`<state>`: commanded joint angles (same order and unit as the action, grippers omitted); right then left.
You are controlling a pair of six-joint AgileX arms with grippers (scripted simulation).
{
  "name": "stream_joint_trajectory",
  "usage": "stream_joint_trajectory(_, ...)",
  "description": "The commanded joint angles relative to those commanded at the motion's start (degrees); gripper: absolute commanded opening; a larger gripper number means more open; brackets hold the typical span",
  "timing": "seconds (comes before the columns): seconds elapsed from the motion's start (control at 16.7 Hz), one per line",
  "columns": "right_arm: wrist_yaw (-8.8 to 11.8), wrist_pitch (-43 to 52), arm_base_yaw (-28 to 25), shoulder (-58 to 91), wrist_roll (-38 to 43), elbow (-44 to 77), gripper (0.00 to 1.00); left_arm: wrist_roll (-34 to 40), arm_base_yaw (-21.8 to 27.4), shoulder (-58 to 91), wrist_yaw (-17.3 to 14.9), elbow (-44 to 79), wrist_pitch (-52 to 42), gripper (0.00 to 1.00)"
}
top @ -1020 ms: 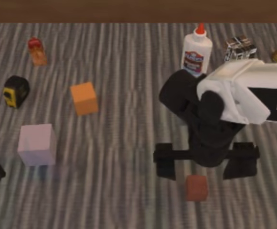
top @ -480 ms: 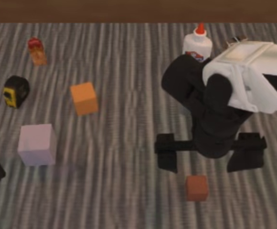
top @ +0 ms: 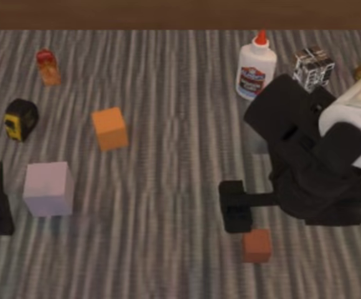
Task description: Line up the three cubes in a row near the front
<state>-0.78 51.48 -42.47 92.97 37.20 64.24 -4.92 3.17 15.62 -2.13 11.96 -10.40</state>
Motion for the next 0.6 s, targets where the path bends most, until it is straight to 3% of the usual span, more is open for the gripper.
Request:
stream_joint_trajectory(0.3,0.5,-8.4,1.6,-16.9,-6.0,-12.3,1.0,-7.5,3.6,22.7,-1.4,15.8,-14.7,1.0)
stream_joint_trajectory(0.6,1.1,-18.7,7.0,-37.9,-13.7,-27.7,1.0,-17.6,7.5,51.4,-1.9,35.3,-32.4,1.0)
